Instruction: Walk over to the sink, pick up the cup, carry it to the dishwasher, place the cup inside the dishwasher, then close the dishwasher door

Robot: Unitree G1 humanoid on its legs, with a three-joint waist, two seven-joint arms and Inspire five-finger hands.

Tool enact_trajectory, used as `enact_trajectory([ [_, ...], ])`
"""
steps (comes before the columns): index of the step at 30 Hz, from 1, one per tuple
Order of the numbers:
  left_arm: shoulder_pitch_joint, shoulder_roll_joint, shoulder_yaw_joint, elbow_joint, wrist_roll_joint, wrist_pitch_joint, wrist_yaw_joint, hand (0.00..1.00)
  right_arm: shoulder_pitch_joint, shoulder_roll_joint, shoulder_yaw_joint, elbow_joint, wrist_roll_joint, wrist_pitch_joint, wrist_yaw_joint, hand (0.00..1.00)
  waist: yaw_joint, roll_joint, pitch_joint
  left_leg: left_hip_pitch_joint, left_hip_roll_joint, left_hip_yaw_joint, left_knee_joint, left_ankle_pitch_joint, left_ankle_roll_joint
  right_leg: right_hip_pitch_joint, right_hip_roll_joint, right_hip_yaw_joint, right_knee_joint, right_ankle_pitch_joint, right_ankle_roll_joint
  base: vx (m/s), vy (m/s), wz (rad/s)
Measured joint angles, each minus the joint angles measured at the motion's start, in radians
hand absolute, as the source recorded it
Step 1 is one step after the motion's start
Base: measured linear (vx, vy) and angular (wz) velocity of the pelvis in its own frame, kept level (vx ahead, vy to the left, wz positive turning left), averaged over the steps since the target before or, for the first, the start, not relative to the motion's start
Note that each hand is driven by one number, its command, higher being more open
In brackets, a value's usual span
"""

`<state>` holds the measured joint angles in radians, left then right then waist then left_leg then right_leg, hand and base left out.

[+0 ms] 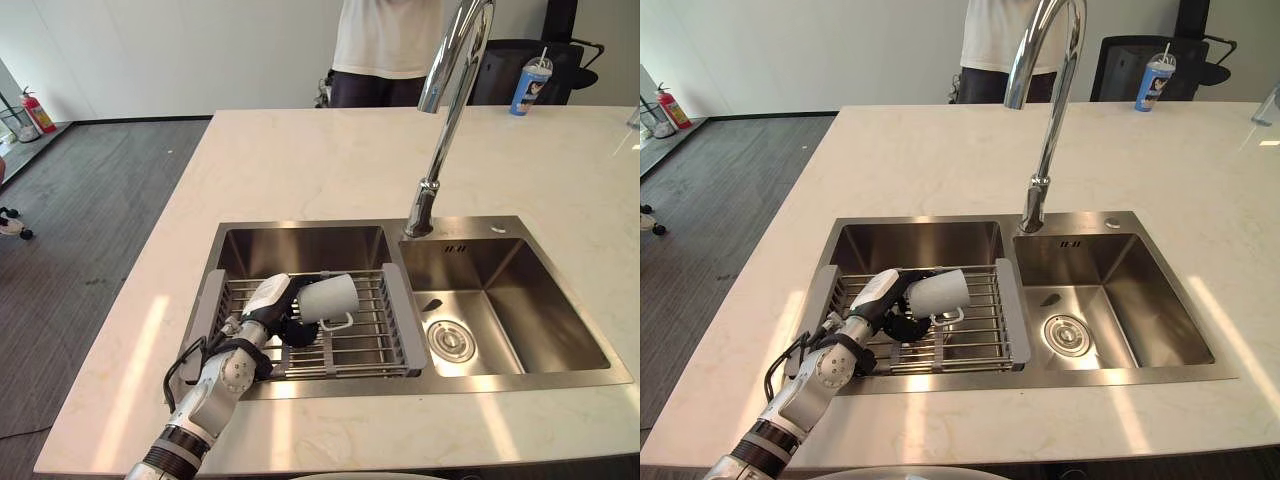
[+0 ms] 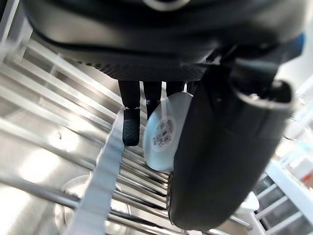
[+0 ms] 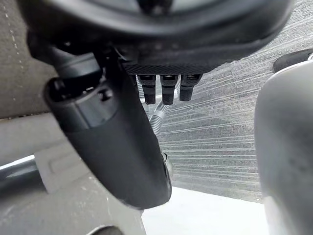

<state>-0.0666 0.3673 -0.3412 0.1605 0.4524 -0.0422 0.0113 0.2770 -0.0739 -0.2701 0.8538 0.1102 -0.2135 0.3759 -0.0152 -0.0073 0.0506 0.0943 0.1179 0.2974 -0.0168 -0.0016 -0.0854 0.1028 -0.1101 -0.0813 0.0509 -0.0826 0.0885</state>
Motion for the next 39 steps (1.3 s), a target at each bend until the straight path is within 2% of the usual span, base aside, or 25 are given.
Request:
enact_trajectory([
  [7,0.026,0.005,0.020,0.000,-0.188,-0.025,0.030,0.30,0.003,0.005,-0.002,0.000,-0.018,0.000,0.000,0.90,-0.003,0.003,0.006,0.007,-0.001,0.005,-0.008,0.001,0.000,-0.003,-0.001,0.010,0.000,0.000,0.000,-0.02,-0.001,-0.04],
  [11,0.074,-0.003,0.081,-0.072,-0.339,-0.069,0.026,0.30,0.019,0.010,-0.015,0.001,-0.017,-0.001,-0.009,0.90,-0.001,0.002,0.006,0.004,-0.005,0.002,-0.015,0.002,-0.001,-0.007,0.000,0.007,0.000,0.000,0.000,0.01,-0.001,0.02],
  [13,0.089,-0.035,0.124,-0.130,-0.421,-0.082,0.013,0.30,0.019,0.021,-0.040,0.001,-0.017,-0.002,-0.015,0.90,0.002,0.002,0.006,-0.002,-0.005,-0.006,-0.014,0.002,-0.001,-0.007,0.000,-0.001,0.001,0.000,0.000,0.01,-0.008,0.13],
  [18,0.112,-0.099,0.194,-0.252,-0.750,-0.172,-0.101,0.30,0.022,0.037,-0.066,0.002,-0.015,-0.010,-0.029,0.90,0.025,-0.001,0.003,-0.005,-0.002,-0.012,-0.002,-0.004,0.000,-0.001,0.000,-0.002,0.003,0.000,0.000,0.00,-0.002,0.04],
  [23,0.179,-0.162,0.238,-0.296,-0.937,-0.235,-0.210,0.30,0.026,0.049,-0.067,0.003,-0.013,-0.028,-0.036,0.90,0.028,-0.010,-0.005,-0.015,0.001,-0.011,0.020,-0.017,0.001,-0.002,-0.001,0.001,0.002,0.000,0.000,0.00,-0.001,-0.01],
  [26,0.221,-0.188,0.256,-0.323,-0.974,-0.256,-0.247,0.30,0.033,0.062,-0.067,0.003,-0.012,-0.038,-0.046,0.90,0.031,-0.022,-0.014,-0.032,0.007,-0.007,0.073,-0.043,0.000,-0.001,0.000,0.009,0.004,0.000,0.000,-0.02,0.002,-0.07],
  [31,0.250,-0.222,0.256,-0.404,-0.993,-0.270,-0.302,0.30,0.049,0.071,-0.066,-0.026,0.023,-0.049,-0.064,0.90,0.043,-0.027,-0.016,-0.069,0.027,-0.006,0.179,-0.108,0.009,-0.003,0.000,0.012,0.020,0.003,0.004,-0.03,0.018,-0.07],
  [34,0.251,-0.228,0.257,-0.495,-1.022,-0.288,-0.330,0.30,0.049,0.074,-0.065,-0.085,0.026,-0.052,-0.067,0.90,0.045,-0.027,-0.016,-0.073,0.036,0.020,0.196,-0.126,0.018,-0.049,-0.004,0.011,0.086,0.006,0.010,-0.08,0.029,-0.28],
  [35,0.247,-0.232,0.257,-0.528,-1.022,-0.295,-0.336,0.30,0.046,0.074,-0.064,-0.088,0.025,-0.047,-0.069,0.90,0.049,-0.027,-0.015,-0.073,0.038,0.032,0.195,-0.128,0.020,-0.087,-0.008,-0.033,0.147,0.006,0.010,-0.12,0.049,-0.34],
  [37,0.244,-0.242,0.257,-0.556,-1.022,-0.315,-0.338,0.30,0.047,0.074,-0.064,-0.097,0.024,-0.047,-0.069,0.90,0.056,-0.027,-0.014,-0.066,0.028,0.056,0.187,-0.119,0.040,-0.152,-0.025,-0.108,0.256,0.007,0.011,-0.11,0.063,-0.35],
  [38,0.241,-0.249,0.257,-0.559,-1.021,-0.337,-0.337,0.30,0.048,0.073,-0.060,-0.106,0.024,-0.047,-0.071,0.90,0.060,-0.026,-0.017,-0.066,0.019,0.072,0.171,-0.113,0.052,-0.168,-0.037,-0.124,0.257,0.021,0.032,-0.12,0.068,-0.31],
  [39,0.226,-0.261,0.262,-0.558,-1.020,-0.356,-0.331,0.30,0.041,0.073,-0.057,-0.122,0.024,-0.047,-0.084,0.90,0.068,-0.018,-0.009,-0.076,0.013,0.090,0.156,-0.102,0.072,-0.203,-0.056,-0.119,0.342,-0.030,0.015,-0.11,0.053,-0.20],
])
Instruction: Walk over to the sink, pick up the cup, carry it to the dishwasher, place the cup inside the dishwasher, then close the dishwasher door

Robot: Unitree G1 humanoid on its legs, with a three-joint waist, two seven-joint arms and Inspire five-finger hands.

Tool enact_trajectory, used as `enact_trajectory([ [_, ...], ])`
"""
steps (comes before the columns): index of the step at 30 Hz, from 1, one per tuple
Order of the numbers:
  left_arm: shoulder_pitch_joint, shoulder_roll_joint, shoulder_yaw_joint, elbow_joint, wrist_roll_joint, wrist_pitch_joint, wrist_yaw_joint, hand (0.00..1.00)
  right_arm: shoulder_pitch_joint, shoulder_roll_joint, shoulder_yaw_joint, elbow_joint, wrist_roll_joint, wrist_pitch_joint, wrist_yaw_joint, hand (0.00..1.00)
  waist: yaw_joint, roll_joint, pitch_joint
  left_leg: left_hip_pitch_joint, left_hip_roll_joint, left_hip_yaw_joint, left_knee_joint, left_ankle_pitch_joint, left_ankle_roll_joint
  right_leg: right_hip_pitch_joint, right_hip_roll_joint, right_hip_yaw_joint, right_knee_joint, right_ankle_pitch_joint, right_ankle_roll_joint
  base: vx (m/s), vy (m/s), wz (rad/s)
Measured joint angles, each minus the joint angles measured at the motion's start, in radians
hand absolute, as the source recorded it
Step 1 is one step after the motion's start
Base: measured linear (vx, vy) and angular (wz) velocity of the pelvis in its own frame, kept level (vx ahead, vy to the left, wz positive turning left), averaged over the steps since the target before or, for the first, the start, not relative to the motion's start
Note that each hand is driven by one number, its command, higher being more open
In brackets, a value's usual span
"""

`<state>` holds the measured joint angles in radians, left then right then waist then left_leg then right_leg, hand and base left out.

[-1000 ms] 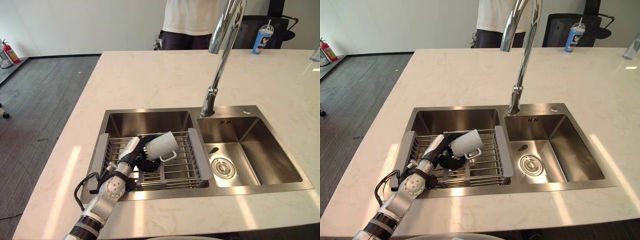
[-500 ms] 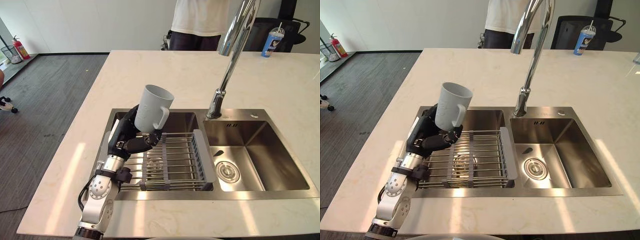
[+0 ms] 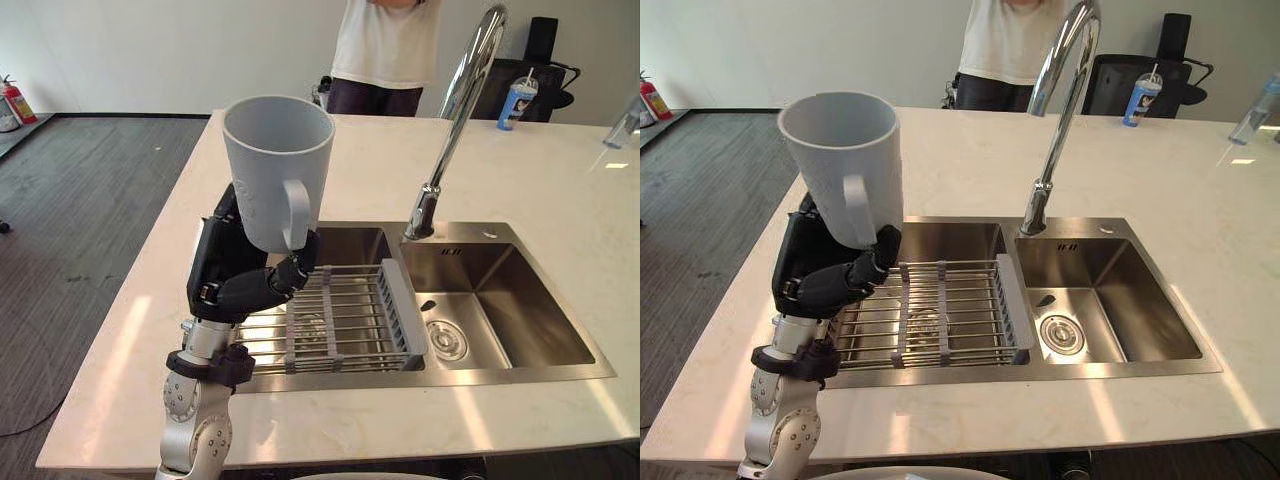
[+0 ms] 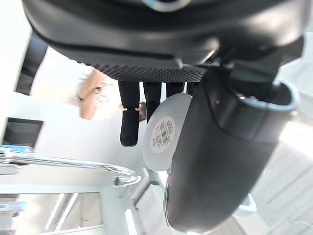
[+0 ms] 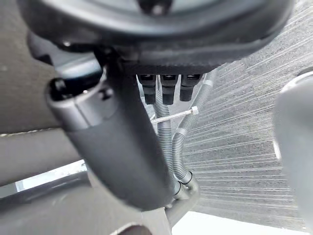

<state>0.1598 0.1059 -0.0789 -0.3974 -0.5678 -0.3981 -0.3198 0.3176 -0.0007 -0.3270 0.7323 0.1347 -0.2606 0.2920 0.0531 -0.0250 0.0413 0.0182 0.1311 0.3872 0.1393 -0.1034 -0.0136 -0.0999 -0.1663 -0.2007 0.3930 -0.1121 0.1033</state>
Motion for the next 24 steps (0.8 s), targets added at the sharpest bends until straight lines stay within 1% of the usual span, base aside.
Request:
enact_trajectory([
  [1,-0.005,-0.004,0.006,0.004,0.001,-0.002,0.005,0.30,0.000,-0.001,0.006,-0.005,0.000,0.000,-0.006,0.90,0.000,-0.004,0.000,-0.005,-0.009,0.000,0.000,0.004,0.005,-0.022,-0.017,-0.001,0.100,-0.039,-0.004,-0.10,0.028,0.03],
  [2,-0.004,-0.010,0.013,0.011,0.002,-0.008,0.024,0.30,0.000,-0.008,0.015,-0.006,0.002,0.000,-0.020,0.90,0.001,-0.008,-0.002,-0.013,-0.025,-0.007,0.007,0.012,0.010,-0.017,-0.032,-0.001,0.232,-0.069,0.013,-0.02,-0.014,0.17],
  [3,0.000,-0.009,0.021,0.015,0.001,-0.021,0.045,0.30,-0.002,-0.024,0.036,-0.011,0.003,0.000,-0.030,0.90,0.009,-0.026,-0.013,-0.040,-0.045,-0.012,0.048,0.015,0.008,-0.006,-0.042,-0.001,0.233,-0.078,0.020,-0.01,-0.009,0.08],
  [4,0.000,-0.013,0.028,0.018,0.002,-0.026,0.054,0.30,-0.007,-0.036,0.044,-0.016,0.004,0.000,-0.035,0.90,0.017,-0.021,-0.015,-0.069,-0.046,-0.013,0.074,0.016,0.013,-0.024,-0.045,-0.003,0.220,-0.078,0.020,-0.08,0.011,-0.16],
  [5,-0.005,-0.022,0.029,0.021,0.003,-0.028,0.060,0.30,-0.013,-0.055,0.059,-0.030,0.022,0.000,-0.054,0.90,0.053,-0.017,-0.018,-0.134,-0.061,-0.032,0.089,0.021,0.027,-0.018,-0.034,0.010,0.116,-0.065,0.042,-0.10,0.026,-0.33],
  [6,-0.008,-0.023,0.026,0.021,0.006,-0.032,0.058,0.30,-0.015,-0.063,0.058,-0.036,0.026,0.000,-0.059,0.90,0.071,-0.011,-0.021,-0.133,-0.081,-0.048,0.056,0.034,0.032,0.005,-0.022,0.026,0.034,-0.064,0.045,-0.13,0.092,-0.46],
  [7,-0.016,-0.024,0.025,0.021,0.010,-0.044,0.057,0.30,-0.025,-0.079,0.056,-0.039,0.029,-0.001,-0.064,0.90,0.084,0.012,-0.025,-0.134,-0.077,-0.033,0.029,0.046,0.051,0.049,0.010,0.036,-0.082,-0.064,0.049,-0.09,0.104,-0.20],
  [8,-0.044,-0.018,0.033,0.048,0.010,-0.056,0.057,0.30,-0.054,-0.075,0.053,-0.032,0.033,-0.002,-0.067,0.90,0.076,0.001,-0.007,-0.161,-0.081,-0.040,0.058,0.047,0.057,0.073,0.008,0.045,-0.143,-0.069,0.032,-0.11,0.105,-0.01],
  [9,-0.054,-0.010,0.035,0.067,0.009,-0.055,0.060,0.30,-0.067,-0.071,0.047,-0.027,0.033,-0.002,-0.069,0.90,0.070,0.002,0.005,-0.169,-0.078,-0.045,0.079,0.044,0.061,0.089,0.012,0.046,-0.165,-0.064,0.022,-0.17,0.010,0.24],
  [10,-0.062,-0.004,0.034,0.118,0.007,-0.048,0.071,0.30,-0.083,-0.066,0.043,-0.007,0.040,-0.007,-0.069,0.90,0.059,0.013,0.022,-0.178,-0.059,-0.056,0.127,0.035,0.057,0.131,0.033,0.044,-0.220,-0.042,-0.010,-0.18,-0.029,0.11],
  [12,-0.055,-0.006,0.034,0.142,0.007,-0.041,0.084,0.30,-0.102,-0.065,0.051,0.002,0.041,-0.011,-0.062,0.90,0.058,0.038,0.037,-0.191,-0.024,-0.066,0.188,0.017,0.048,0.146,0.060,0.045,-0.217,-0.030,-0.023,-0.27,-0.058,0.00],
  [13,-0.047,-0.006,0.034,0.136,0.007,-0.042,0.085,0.30,-0.108,-0.065,0.068,0.001,0.040,-0.014,-0.052,0.90,0.058,0.050,0.044,-0.211,0.002,-0.076,0.226,0.015,0.045,0.130,0.077,0.045,-0.191,-0.029,-0.035,-0.37,-0.058,-0.01],
  [14,-0.035,-0.008,0.031,0.115,0.008,-0.042,0.085,0.30,-0.117,-0.065,0.080,0.001,0.038,-0.015,-0.043,0.90,0.058,0.052,0.046,-0.225,0.009,-0.088,0.225,0.024,0.035,0.103,0.075,0.044,-0.160,-0.037,-0.054,-0.32,-0.038,0.06],
  [15,-0.027,-0.010,0.028,0.107,0.010,-0.042,0.084,0.30,-0.117,-0.062,0.080,0.000,0.037,-0.015,-0.037,0.90,0.056,0.041,0.047,-0.225,0.007,-0.088,0.224,0.027,0.036,0.089,0.066,0.038,-0.151,-0.040,-0.069,-0.30,0.006,0.17],
  [16,-0.021,-0.008,0.016,0.085,0.010,-0.041,0.082,0.30,-0.115,-0.060,0.077,-0.004,0.037,-0.015,-0.035,0.90,0.051,0.038,0.051,-0.251,0.030,-0.064,0.349,-0.015,0.085,0.081,0.055,0.018,-0.145,-0.027,-0.072,-0.21,0.018,0.24],
  [17,-0.019,-0.008,0.010,0.067,0.010,-0.041,0.076,0.30,-0.108,-0.060,0.079,-0.005,0.037,-0.015,-0.036,0.90,0.051,0.037,0.051,-0.249,0.057,-0.040,0.456,-0.065,0.101,0.083,0.040,0.001,-0.145,-0.013,-0.064,-0.24,0.051,0.29],
  [18,-0.017,-0.009,0.009,0.047,0.010,-0.041,0.069,0.30,-0.103,-0.060,0.080,-0.011,0.038,-0.015,-0.036,0.90,0.047,0.035,0.051,-0.230,0.088,-0.014,0.529,-0.100,0.095,0.085,0.022,-0.012,-0.147,0.004,-0.052,-0.18,0.065,0.36],
  [19,-0.018,-0.011,0.006,0.028,0.010,-0.043,0.062,0.30,-0.091,-0.061,0.080,-0.027,0.038,-0.015,-0.038,0.90,0.037,0.036,0.050,-0.203,0.120,0.001,0.575,-0.122,0.080,0.089,0.003,-0.035,-0.153,0.017,-0.044,-0.24,0.182,0.81],
  [20,-0.018,-0.016,-0.018,0.007,0.009,-0.045,0.035,0.30,-0.052,-0.061,0.080,-0.066,0.038,-0.016,-0.044,0.90,0.016,0.034,0.045,-0.150,0.174,0.014,0.608,-0.140,0.045,0.099,-0.036,-0.088,-0.165,0.039,-0.022,-0.21,0.279,1.11],
  [21,-0.017,-0.023,-0.040,0.005,0.009,-0.048,0.015,0.30,-0.027,-0.062,0.079,-0.081,0.039,-0.018,-0.050,0.90,0.006,0.038,0.030,-0.123,0.205,0.012,0.605,-0.144,0.023,0.093,-0.061,-0.120,-0.167,0.054,-0.002,-0.19,0.328,0.98],
  [22,-0.016,-0.024,-0.043,0.005,0.009,-0.048,0.013,0.30,-0.024,-0.063,0.079,-0.082,0.039,-0.018,-0.050,0.90,0.004,0.039,0.027,-0.119,0.210,0.011,0.603,-0.145,0.019,0.092,-0.065,-0.126,-0.167,0.056,0.001,-0.13,0.370,1.09],
  [23,-0.014,-0.050,-0.084,0.018,0.008,-0.053,-0.014,0.30,0.000,-0.074,0.073,-0.081,0.040,-0.019,-0.060,0.90,-0.011,0.067,-0.004,-0.073,0.226,-0.019,0.500,-0.143,-0.092,0.065,-0.090,-0.166,-0.163,0.077,0.035,-0.12,0.442,1.03],
  [24,-0.011,-0.055,-0.091,0.039,0.007,-0.057,-0.028,0.30,-0.003,-0.067,0.074,-0.056,0.040,-0.018,-0.065,0.90,-0.020,0.070,-0.028,-0.054,0.159,-0.022,0.337,-0.190,-0.120,0.038,-0.112,-0.170,-0.171,0.087,0.033,-0.10,0.431,1.20],
])
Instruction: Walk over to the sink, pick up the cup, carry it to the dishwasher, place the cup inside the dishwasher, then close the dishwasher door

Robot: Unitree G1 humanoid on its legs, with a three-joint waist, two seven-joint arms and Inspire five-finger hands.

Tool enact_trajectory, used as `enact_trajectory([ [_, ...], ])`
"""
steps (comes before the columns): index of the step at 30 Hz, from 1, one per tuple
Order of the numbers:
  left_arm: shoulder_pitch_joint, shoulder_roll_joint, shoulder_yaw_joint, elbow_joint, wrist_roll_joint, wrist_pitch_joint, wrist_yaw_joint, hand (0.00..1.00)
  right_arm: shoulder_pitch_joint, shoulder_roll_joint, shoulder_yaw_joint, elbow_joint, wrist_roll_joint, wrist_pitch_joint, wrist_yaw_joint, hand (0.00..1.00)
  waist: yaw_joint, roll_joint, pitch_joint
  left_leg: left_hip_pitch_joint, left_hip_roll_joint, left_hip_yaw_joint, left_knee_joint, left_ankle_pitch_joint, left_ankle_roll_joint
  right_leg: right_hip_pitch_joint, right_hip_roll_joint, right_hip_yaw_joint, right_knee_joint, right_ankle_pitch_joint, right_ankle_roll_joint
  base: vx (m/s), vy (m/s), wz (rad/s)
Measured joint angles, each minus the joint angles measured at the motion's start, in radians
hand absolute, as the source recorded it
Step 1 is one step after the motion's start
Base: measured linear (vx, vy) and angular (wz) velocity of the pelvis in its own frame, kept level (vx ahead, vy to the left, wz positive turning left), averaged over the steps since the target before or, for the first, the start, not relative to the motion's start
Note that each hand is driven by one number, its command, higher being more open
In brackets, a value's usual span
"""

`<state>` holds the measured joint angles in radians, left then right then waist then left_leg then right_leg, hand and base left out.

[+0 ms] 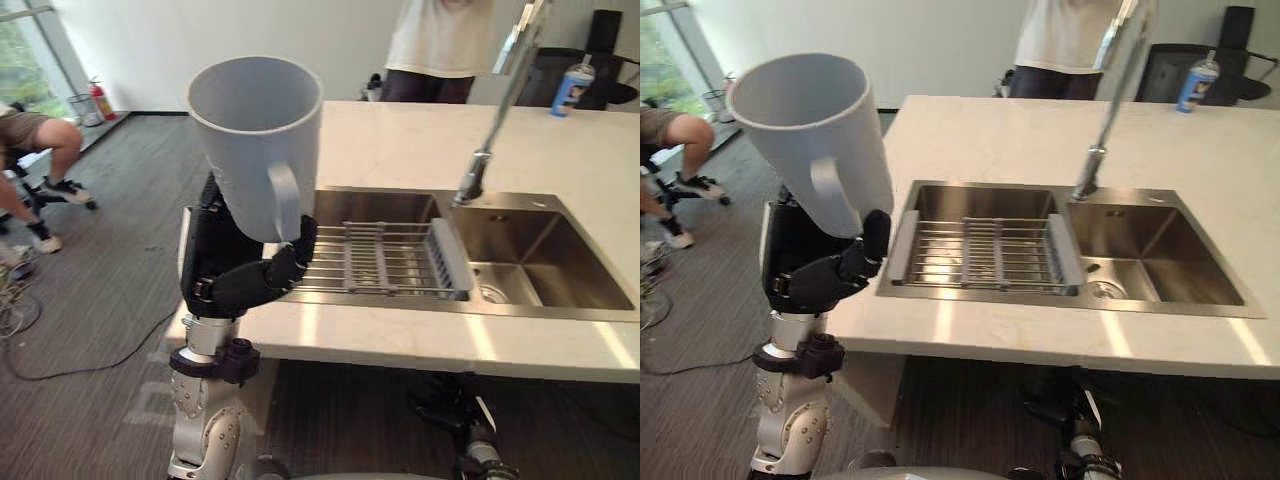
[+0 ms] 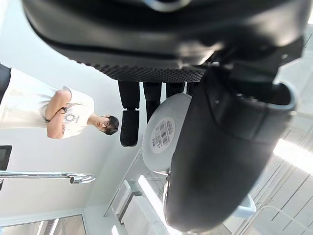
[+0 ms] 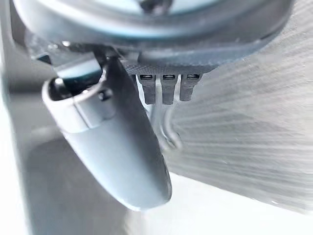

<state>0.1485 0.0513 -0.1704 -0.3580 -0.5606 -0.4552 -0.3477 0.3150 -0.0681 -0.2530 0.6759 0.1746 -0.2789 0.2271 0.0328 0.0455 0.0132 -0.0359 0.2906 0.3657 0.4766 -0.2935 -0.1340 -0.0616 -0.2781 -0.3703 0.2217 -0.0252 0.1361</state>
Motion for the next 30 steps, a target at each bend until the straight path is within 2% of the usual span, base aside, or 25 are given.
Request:
enact_trajectory([
  [1,-0.008,0.011,-0.003,0.017,-0.001,-0.004,-0.002,0.30,-0.004,0.017,0.006,0.020,0.000,-0.001,0.002,0.90,-0.005,-0.016,0.000,0.013,-0.037,-0.005,-0.080,0.000,0.020,-0.011,-0.002,0.000,0.004,0.001,0.002,-0.09,0.304,0.71],
  [2,-0.015,0.035,0.009,0.080,-0.013,-0.017,0.004,0.30,-0.026,0.058,0.008,0.084,-0.001,0.002,0.015,0.90,0.002,-0.051,0.012,0.023,-0.085,-0.007,-0.130,0.044,0.031,-0.004,0.007,-0.003,-0.015,0.002,0.001,-0.08,0.141,0.58],
  [3,-0.015,0.039,0.018,0.145,-0.025,-0.014,0.022,0.30,-0.031,0.070,0.008,0.130,-0.002,0.001,0.030,0.90,0.000,-0.056,0.012,0.025,-0.107,-0.023,-0.143,0.057,0.048,0.030,0.031,-0.017,-0.057,0.015,-0.021,-0.09,0.092,0.45],
  [5,-0.011,0.043,0.019,0.196,-0.028,-0.009,0.047,0.30,-0.032,0.069,0.008,0.171,-0.003,0.001,0.037,0.90,0.000,-0.056,0.012,0.020,-0.132,-0.038,-0.146,0.055,0.066,0.059,0.027,-0.016,-0.090,0.041,-0.028,-0.09,0.123,0.34],
  [8,-0.007,0.058,0.015,0.198,-0.027,-0.009,0.077,0.30,-0.030,0.065,0.009,0.179,-0.003,-0.002,0.036,0.90,-0.002,-0.065,0.008,0.010,-0.140,-0.049,-0.132,0.052,0.075,0.064,0.023,-0.018,-0.095,0.050,-0.033,-0.07,0.071,0.10],
  [12,-0.007,0.067,-0.014,0.196,-0.013,-0.007,0.117,0.30,-0.041,0.029,0.009,0.179,-0.013,-0.024,0.036,0.90,-0.008,-0.056,0.011,0.004,-0.135,-0.071,-0.121,0.052,0.073,0.078,0.033,-0.032,-0.095,0.046,-0.038,-0.03,-0.035,0.13],
  [14,-0.006,0.068,-0.029,0.191,0.005,-0.001,0.130,0.30,-0.041,0.015,0.015,0.177,-0.020,-0.036,0.035,0.90,-0.013,-0.057,0.011,-0.007,-0.136,-0.100,-0.117,0.056,0.073,0.081,0.033,-0.041,-0.075,0.019,-0.046,0.00,-0.047,0.43],
  [16,-0.005,0.070,-0.035,0.185,0.022,0.010,0.141,0.30,-0.034,0.014,0.024,0.170,-0.020,-0.040,0.032,0.90,-0.040,-0.059,0.011,-0.028,-0.149,-0.173,-0.105,0.062,0.076,0.077,0.070,0.067,-0.031,-0.060,-0.042,0.00,-0.104,0.98],
  [18,0.013,0.069,-0.032,0.171,0.030,0.016,0.151,0.30,-0.032,0.011,0.037,0.165,-0.021,-0.040,0.030,0.90,-0.031,-0.058,0.008,-0.031,-0.162,-0.214,-0.112,0.069,0.074,0.078,0.080,0.097,-0.003,-0.096,-0.042,0.03,-0.094,0.73],
  [20,0.035,0.070,-0.015,0.158,0.031,0.014,0.159,0.30,-0.040,0.012,0.074,0.143,-0.023,-0.040,0.035,0.90,0.006,-0.056,0.001,-0.035,-0.164,-0.240,-0.147,0.091,0.063,0.083,0.087,0.077,-0.005,-0.107,-0.047,0.08,-0.077,0.36],
  [24,0.072,0.086,0.026,0.158,0.028,0.017,0.172,0.30,-0.085,0.014,0.105,0.138,-0.045,-0.040,0.048,0.90,0.006,-0.060,-0.002,-0.052,-0.185,-0.296,-0.235,0.172,0.062,0.095,0.114,0.077,-0.037,-0.129,-0.064,0.08,-0.131,0.78],
  [26,0.085,0.087,0.031,0.159,0.022,0.032,0.164,0.30,-0.095,0.011,0.105,0.145,-0.049,-0.038,0.043,0.90,0.001,-0.062,-0.001,-0.063,-0.188,-0.249,-0.274,0.219,0.079,0.126,0.109,0.018,-0.051,-0.122,-0.055,0.07,-0.059,1.31],
  [27,0.090,0.086,0.030,0.159,0.016,0.036,0.146,0.30,-0.100,0.007,0.105,0.151,-0.050,-0.035,0.037,0.90,-0.002,-0.066,0.000,-0.059,-0.175,-0.153,-0.301,0.232,0.117,0.139,0.095,-0.020,-0.054,-0.121,-0.056,0.05,0.011,1.51],
  [28,0.090,0.082,0.027,0.159,0.010,0.036,0.136,0.30,-0.104,0.005,0.106,0.153,-0.050,-0.035,0.033,0.90,-0.001,-0.074,0.004,-0.064,-0.161,-0.084,-0.284,0.218,0.130,0.142,0.091,-0.040,-0.057,-0.122,-0.055,0.05,0.026,1.37],
  [29,0.090,0.068,0.025,0.158,0.006,0.036,0.117,0.30,-0.116,-0.019,0.112,0.158,-0.050,-0.030,0.024,0.90,0.007,-0.060,0.004,-0.092,-0.121,0.042,-0.192,0.196,0.139,0.157,0.097,-0.083,-0.059,-0.122,-0.055,0.05,0.018,1.39],
  [30,0.089,0.059,0.018,0.158,0.005,0.036,0.104,0.30,-0.123,-0.039,0.113,0.159,-0.050,-0.025,0.020,0.90,0.001,-0.045,0.009,-0.115,-0.112,0.117,-0.147,0.205,0.145,0.178,0.100,-0.127,-0.045,-0.122,-0.056,0.03,0.024,1.44],
])
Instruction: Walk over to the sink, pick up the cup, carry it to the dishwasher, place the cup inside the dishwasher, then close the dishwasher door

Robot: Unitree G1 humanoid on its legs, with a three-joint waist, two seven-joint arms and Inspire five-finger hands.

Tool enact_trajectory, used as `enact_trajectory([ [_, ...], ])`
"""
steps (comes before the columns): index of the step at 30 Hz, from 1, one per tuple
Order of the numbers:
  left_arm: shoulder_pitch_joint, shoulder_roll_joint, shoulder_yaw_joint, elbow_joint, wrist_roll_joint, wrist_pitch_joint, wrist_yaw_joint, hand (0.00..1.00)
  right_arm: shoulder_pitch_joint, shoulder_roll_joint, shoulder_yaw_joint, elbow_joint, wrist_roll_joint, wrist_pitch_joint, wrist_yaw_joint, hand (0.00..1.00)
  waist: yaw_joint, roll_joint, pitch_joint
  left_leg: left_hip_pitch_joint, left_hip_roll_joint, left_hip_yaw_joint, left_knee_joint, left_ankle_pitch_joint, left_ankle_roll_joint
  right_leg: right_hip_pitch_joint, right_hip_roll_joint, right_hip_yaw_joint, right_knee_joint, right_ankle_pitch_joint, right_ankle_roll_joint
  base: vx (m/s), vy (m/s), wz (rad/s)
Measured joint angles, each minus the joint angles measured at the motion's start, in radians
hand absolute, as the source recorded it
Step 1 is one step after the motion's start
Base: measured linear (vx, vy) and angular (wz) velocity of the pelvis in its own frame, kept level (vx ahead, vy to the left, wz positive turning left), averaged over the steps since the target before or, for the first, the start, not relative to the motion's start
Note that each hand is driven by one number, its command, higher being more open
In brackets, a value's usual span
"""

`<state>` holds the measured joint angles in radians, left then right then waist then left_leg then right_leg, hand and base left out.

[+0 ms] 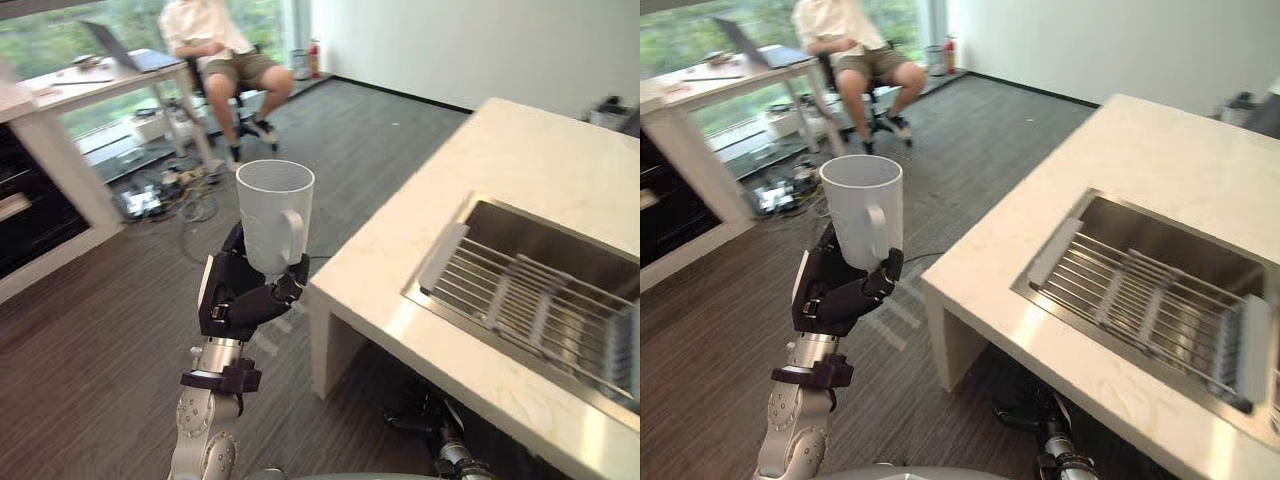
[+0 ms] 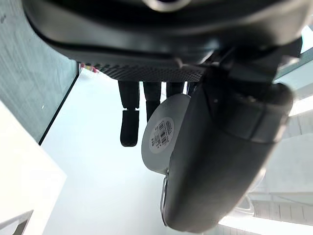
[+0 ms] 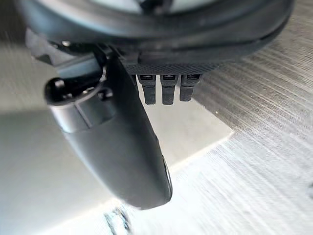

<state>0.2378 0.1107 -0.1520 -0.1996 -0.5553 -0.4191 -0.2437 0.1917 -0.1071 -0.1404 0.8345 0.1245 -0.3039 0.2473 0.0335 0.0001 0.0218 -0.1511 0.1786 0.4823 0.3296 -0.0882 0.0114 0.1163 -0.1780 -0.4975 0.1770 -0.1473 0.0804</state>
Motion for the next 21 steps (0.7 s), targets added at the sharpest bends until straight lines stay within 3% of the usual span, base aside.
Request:
enact_trajectory([
  [3,0.002,0.006,-0.030,-0.003,-0.008,-0.009,-0.017,0.30,0.007,-0.009,-0.002,0.000,0.001,0.001,-0.020,0.90,-0.006,0.002,-0.008,0.014,-0.027,0.038,-0.065,0.011,0.013,0.021,-0.018,-0.053,0.032,-0.012,-0.015,-0.01,0.122,1.29],
  [4,0.003,0.010,-0.032,-0.001,-0.015,-0.024,-0.027,0.30,-0.006,-0.008,-0.001,0.007,0.001,0.001,-0.026,0.90,-0.001,-0.019,-0.004,0.025,-0.075,0.019,-0.132,0.047,0.019,0.021,-0.036,-0.054,0.032,-0.030,-0.032,-0.05,0.105,0.77],
  [5,0.002,0.010,-0.030,0.015,-0.020,-0.032,-0.025,0.30,-0.026,-0.007,0.003,0.015,0.000,0.001,-0.026,0.90,0.001,-0.020,-0.002,0.041,-0.111,0.008,-0.198,0.083,0.030,0.020,-0.048,-0.049,0.033,-0.030,-0.032,-0.06,0.063,0.60],
  [9,0.002,0.009,-0.052,0.040,-0.009,-0.032,-0.016,0.30,-0.019,-0.005,0.039,0.024,-0.001,0.001,-0.009,0.90,-0.006,-0.017,0.000,0.077,-0.174,-0.062,-0.271,0.105,0.049,0.025,-0.098,-0.040,0.144,-0.029,-0.031,-0.07,0.122,0.56],
  [11,0.001,0.011,-0.071,0.040,0.009,-0.032,-0.010,0.30,-0.001,0.001,0.040,0.022,-0.004,0.005,-0.007,0.90,-0.016,-0.021,0.005,0.085,-0.194,-0.107,-0.269,0.098,0.059,0.012,-0.121,0.015,0.244,-0.026,-0.037,-0.01,0.120,0.78],
  [12,0.000,0.010,-0.088,0.040,0.023,-0.032,-0.001,0.30,0.015,0.004,0.041,0.014,-0.010,0.007,-0.007,0.90,-0.025,-0.019,0.006,0.095,-0.205,-0.145,-0.268,0.089,0.074,-0.026,-0.128,0.098,0.351,-0.002,-0.076,0.02,0.113,0.86],
  [13,0.000,0.010,-0.095,0.040,0.028,-0.032,0.002,0.30,0.024,0.006,0.043,0.009,-0.011,0.007,-0.008,0.90,-0.028,-0.014,0.009,0.098,-0.204,-0.167,-0.267,0.090,0.076,-0.056,-0.117,0.151,0.399,-0.011,-0.087,0.04,0.087,1.05],
  [15,-0.009,0.005,-0.111,0.039,0.037,-0.035,0.009,0.30,0.069,0.037,0.054,-0.050,-0.035,0.009,-0.014,0.90,-0.034,-0.005,0.017,0.100,-0.204,-0.252,-0.281,0.090,0.076,-0.102,-0.020,0.306,0.387,-0.130,-0.052,0.02,0.039,1.05],
  [16,-0.013,0.004,-0.111,0.039,0.039,-0.037,0.014,0.30,0.073,0.043,0.061,-0.063,-0.040,0.009,-0.016,0.90,-0.033,-0.004,0.018,0.101,-0.204,-0.265,-0.297,0.089,0.075,-0.108,0.008,0.324,0.362,-0.146,-0.047,0.01,0.010,0.98],
  [17,-0.023,0.007,-0.110,0.039,0.045,-0.038,0.026,0.30,0.077,0.061,0.069,-0.084,-0.041,0.009,-0.017,0.90,-0.036,-0.020,0.008,0.120,-0.220,-0.279,-0.354,0.075,0.059,-0.117,0.050,0.373,0.235,-0.168,-0.054,0.12,-0.009,0.94],
  [18,-0.059,0.020,-0.105,0.010,0.045,-0.044,0.035,0.30,0.084,0.095,0.074,-0.143,-0.041,0.001,-0.021,0.90,-0.034,-0.103,0.016,0.051,-0.244,-0.218,-0.100,0.013,0.135,-0.137,0.002,0.424,0.137,-0.206,-0.064,0.15,-0.032,0.97],
  [19,-0.075,0.013,-0.108,0.008,0.045,-0.059,0.037,0.30,0.087,0.088,0.081,-0.182,-0.041,-0.011,-0.024,0.90,-0.034,-0.075,0.031,0.040,-0.198,-0.230,0.001,-0.089,0.100,-0.139,0.030,0.433,0.172,-0.182,-0.023,0.19,-0.037,0.90],
  [20,-0.084,-0.008,-0.107,0.017,0.047,-0.058,0.042,0.30,0.074,0.084,0.087,-0.182,-0.043,-0.014,-0.032,0.90,-0.031,-0.066,0.053,0.044,-0.192,-0.254,0.060,-0.142,0.050,-0.120,0.043,0.442,0.209,-0.164,-0.005,0.08,-0.008,0.68],
  [21,-0.056,-0.009,-0.112,0.016,0.048,-0.055,0.047,0.30,0.082,0.078,0.091,-0.185,-0.050,-0.014,-0.032,0.90,-0.022,-0.059,0.025,0.052,-0.204,-0.271,0.046,-0.142,0.051,-0.111,0.039,0.441,0.200,-0.157,-0.014,0.08,0.016,0.59],
])
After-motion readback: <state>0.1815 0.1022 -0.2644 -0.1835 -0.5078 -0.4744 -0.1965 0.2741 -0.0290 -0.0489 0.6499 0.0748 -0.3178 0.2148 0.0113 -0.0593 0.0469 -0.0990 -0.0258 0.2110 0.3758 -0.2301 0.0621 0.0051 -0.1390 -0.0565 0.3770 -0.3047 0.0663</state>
